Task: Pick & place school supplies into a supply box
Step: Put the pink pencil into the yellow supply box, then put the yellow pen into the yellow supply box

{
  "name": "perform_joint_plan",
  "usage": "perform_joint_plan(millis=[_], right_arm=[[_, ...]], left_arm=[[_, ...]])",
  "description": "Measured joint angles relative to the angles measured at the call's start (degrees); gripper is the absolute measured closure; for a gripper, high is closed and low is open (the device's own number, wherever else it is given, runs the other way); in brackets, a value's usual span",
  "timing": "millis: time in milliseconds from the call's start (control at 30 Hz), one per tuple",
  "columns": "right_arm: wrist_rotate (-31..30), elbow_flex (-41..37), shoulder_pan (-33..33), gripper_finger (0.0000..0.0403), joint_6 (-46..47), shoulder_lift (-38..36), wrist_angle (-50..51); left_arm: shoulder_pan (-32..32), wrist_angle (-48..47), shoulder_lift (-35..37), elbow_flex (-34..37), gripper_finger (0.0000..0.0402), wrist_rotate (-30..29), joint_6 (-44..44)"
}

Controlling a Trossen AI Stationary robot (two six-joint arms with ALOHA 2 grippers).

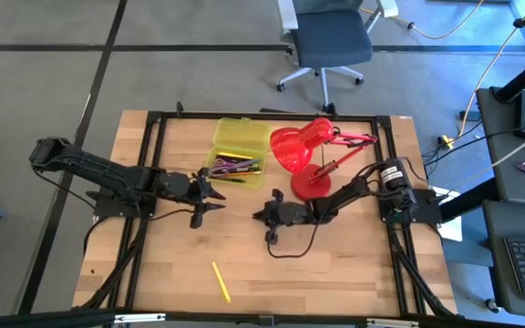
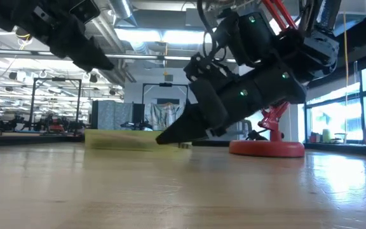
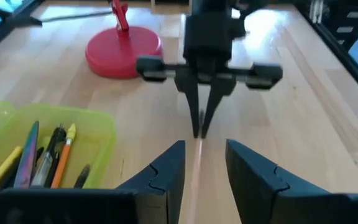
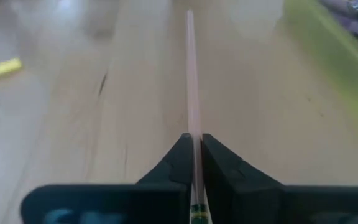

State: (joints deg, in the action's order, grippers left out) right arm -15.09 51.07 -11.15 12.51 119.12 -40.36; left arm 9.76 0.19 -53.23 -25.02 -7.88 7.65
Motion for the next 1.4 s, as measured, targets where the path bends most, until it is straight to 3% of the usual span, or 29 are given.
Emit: perform_joint_plan(millis=[333, 733, 1200, 1400], right_arm=[[2.9, 4.2, 7.5, 0.0375, -0.8, 0.0, -1.5], [1.3, 23.7, 16.2, 0.0372, -4.0, -0.1, 36.3], [1.5, 22.7, 17.7, 0.0353, -3.9, -0.1, 37.7], [0.8, 22.7, 17.7, 0.0348, -2.3, -0.1, 36.8]], left_arm=[[0.0, -1.0, 1.0, 0.0, 0.0293, 0.0, 0.7], [0.0, -3.1, 3.3, 0.0, 0.0288, 0.0, 2.1], [0.0, -3.7, 3.2, 0.0, 0.0289, 1.1, 4.2], [0.0, -3.7, 3.2, 0.0, 0.0286, 4.3, 6.8]])
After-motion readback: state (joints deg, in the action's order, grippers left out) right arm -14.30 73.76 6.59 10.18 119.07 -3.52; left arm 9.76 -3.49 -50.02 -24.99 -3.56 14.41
